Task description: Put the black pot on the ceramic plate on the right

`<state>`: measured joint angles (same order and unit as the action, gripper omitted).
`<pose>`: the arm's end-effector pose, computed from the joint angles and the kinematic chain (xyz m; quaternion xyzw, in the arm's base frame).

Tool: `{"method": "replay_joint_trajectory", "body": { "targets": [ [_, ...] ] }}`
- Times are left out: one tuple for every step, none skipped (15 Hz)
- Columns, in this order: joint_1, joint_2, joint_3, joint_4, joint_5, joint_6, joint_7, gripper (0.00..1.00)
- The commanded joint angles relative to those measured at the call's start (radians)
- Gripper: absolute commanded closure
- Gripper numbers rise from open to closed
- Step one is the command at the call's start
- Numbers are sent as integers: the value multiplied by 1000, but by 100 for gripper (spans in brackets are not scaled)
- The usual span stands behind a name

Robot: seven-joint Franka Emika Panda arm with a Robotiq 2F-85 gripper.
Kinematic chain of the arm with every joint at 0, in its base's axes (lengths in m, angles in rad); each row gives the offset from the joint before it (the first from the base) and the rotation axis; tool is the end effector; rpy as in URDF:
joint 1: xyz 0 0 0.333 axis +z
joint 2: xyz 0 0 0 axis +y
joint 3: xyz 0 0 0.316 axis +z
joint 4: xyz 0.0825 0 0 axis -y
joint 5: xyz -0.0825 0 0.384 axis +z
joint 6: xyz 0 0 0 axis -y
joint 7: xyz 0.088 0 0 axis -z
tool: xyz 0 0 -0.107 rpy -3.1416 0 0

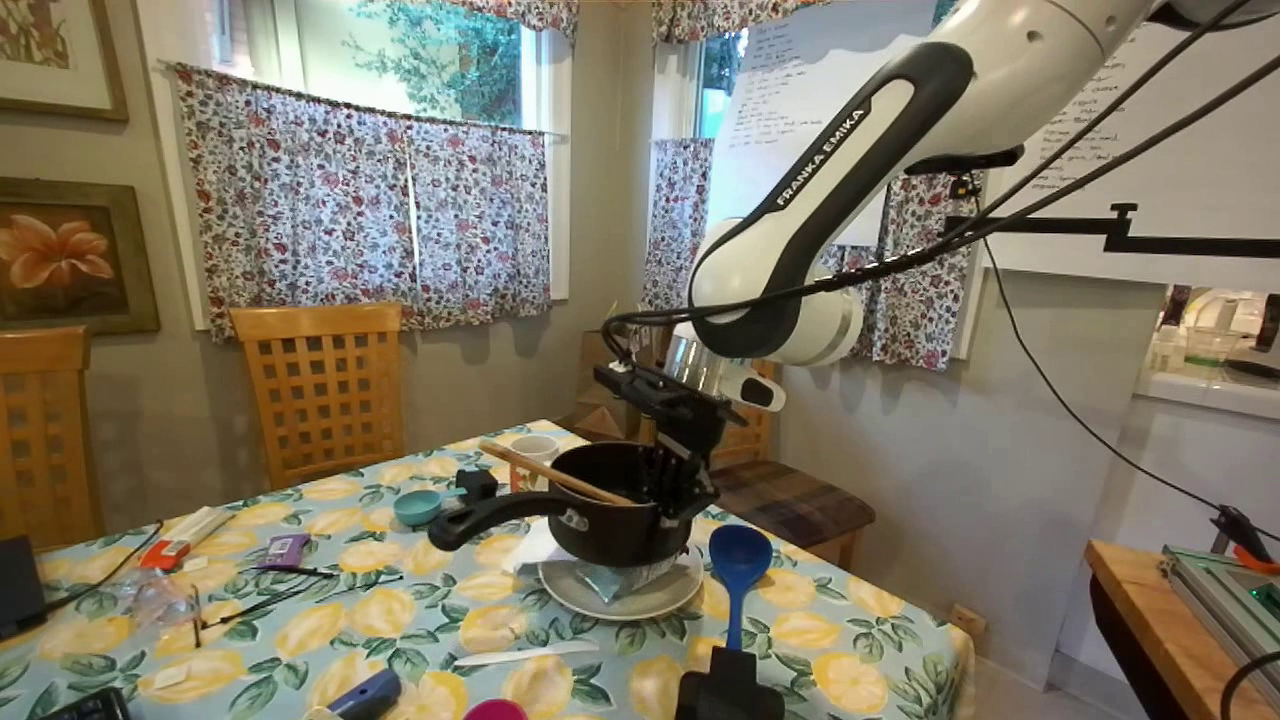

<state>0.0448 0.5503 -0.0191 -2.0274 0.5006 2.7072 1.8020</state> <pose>0.6083 -0.0009 0.1820 -0.4430 0.8870 0.0513 0.1199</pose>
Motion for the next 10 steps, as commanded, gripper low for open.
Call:
{"method": "replay_joint_trajectory", "body": {
  "targets": [
    [33, 7, -49, 18, -38, 26, 105, 99],
    [33, 12, -53, 21, -41, 25, 118, 99],
    [34, 18, -59, 24, -46, 22, 131, 99],
    [31, 23, -58, 29, -45, 18, 136, 99],
    [29, 33, -58, 37, -49, 11, 139, 99],
    [30, 40, -59, 43, -53, 9, 142, 99],
    [34, 46, -63, 48, -60, 14, 146, 99],
    [40, 52, -68, 55, -72, 16, 151, 99],
    [43, 59, -73, 65, -86, 11, 160, 99],
    [44, 64, -75, 73, -94, 7, 167, 99]
  ]
}}
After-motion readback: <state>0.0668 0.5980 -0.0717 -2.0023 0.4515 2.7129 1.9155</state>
